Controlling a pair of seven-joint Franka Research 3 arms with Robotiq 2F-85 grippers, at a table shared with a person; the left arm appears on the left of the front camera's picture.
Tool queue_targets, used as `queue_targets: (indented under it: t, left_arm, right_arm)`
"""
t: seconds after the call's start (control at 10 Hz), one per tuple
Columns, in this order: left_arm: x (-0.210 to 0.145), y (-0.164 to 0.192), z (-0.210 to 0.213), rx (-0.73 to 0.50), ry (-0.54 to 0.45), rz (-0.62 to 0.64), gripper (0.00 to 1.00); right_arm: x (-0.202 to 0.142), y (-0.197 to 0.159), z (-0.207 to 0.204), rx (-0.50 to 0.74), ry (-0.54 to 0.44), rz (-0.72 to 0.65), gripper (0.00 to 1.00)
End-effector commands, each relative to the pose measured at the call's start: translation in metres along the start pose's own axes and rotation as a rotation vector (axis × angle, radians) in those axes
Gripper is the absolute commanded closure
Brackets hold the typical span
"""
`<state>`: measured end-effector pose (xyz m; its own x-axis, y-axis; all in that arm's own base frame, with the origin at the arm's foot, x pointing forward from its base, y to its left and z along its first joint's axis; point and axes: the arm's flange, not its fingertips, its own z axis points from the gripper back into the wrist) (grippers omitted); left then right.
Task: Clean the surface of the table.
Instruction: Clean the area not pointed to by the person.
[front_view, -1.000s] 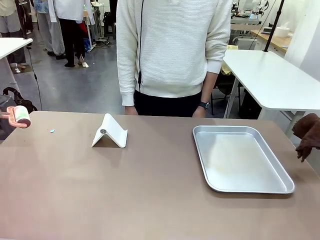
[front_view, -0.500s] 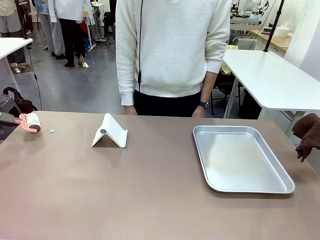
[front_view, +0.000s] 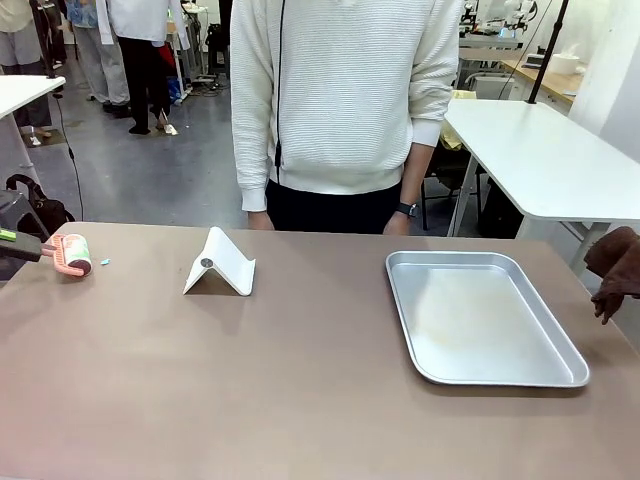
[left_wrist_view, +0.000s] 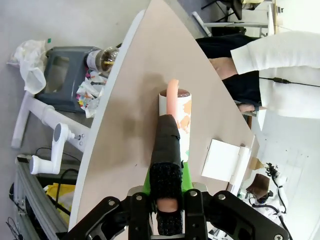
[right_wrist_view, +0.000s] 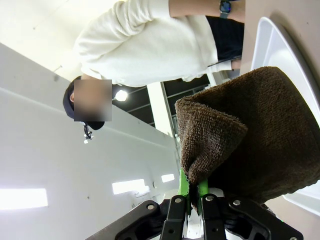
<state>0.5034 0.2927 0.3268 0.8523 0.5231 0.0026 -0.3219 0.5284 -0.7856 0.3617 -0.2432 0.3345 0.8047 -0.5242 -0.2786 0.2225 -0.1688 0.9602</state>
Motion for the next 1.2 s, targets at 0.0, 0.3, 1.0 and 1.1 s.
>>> queue_targets:
  t: [0.0,0.3,1.0,1.1]
  left_arm:
    - [-0.007,0.005,-0.022,0.085,0.039,0.012,0.78]
    - [0.003,-0.002,-0.046,0.128,0.081,0.019,0.78]
    - [0.014,-0.052,-0.09,0.034,0.096,-0.001,0.78]
    - [0.001,-0.062,-0.079,-0.044,0.103,-0.038,0.78]
  right_arm:
    - [-0.005,0.005,0.001,-0.002,0.002,0.004,0.93]
    - [-0.005,0.005,0.001,-0.002,0.002,0.004,0.93]
    - [-0.005,0.005,0.001,-0.002,0.002,0.004,0.93]
    - [-0.005,0.005,0.001,-0.002,0.002,0.004,0.93]
